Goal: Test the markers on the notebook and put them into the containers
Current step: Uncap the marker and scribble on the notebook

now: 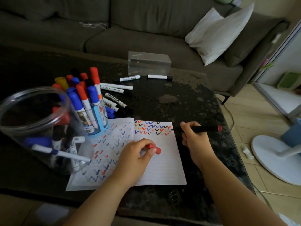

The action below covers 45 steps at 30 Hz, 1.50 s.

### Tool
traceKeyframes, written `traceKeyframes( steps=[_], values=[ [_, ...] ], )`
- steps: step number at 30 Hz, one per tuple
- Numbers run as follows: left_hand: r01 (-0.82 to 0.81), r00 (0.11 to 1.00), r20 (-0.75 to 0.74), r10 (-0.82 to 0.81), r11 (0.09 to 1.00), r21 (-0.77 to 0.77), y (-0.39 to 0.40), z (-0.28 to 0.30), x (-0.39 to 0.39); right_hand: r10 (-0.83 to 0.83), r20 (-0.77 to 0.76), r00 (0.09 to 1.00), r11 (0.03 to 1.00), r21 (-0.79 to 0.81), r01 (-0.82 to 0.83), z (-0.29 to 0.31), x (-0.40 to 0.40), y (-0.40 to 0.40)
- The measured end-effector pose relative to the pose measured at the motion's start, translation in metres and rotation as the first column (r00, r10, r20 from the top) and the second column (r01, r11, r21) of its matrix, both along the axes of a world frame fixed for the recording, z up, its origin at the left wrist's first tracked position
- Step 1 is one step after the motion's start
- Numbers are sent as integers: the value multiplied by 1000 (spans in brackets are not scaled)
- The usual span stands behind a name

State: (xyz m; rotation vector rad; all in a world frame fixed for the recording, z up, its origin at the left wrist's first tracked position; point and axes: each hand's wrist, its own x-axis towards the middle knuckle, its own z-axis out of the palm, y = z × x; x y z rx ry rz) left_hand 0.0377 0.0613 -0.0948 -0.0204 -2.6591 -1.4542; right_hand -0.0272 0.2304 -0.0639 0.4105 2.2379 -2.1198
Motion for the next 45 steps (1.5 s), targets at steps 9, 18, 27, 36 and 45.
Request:
traceKeyframes(
  steps=[9, 18, 27, 36, 45],
  values=[
    [-327, 939, 315, 137, 638, 698, -4, 50, 42, 213, -211, 954, 968, -88, -236, 54, 83, -13],
    [-227, 972, 212, 98, 601, 766, -11, 80, 100, 311, -283, 907, 938, -64, -341, 80, 133, -30],
    [87, 996, 12, -89, 990, 115, -26, 111, 134, 269, -313, 911, 950, -67, -304, 92, 156, -43],
    [-12, 992, -124, 8, 999, -35, -33, 125, 142, 259, -248, 933, 898, -294, -327, 95, 160, -69],
    [-194, 972, -190, 139, 930, -311, -66, 126, 136, 329, -32, 944, 837, 473, -276, 84, 155, -70]
  ],
)
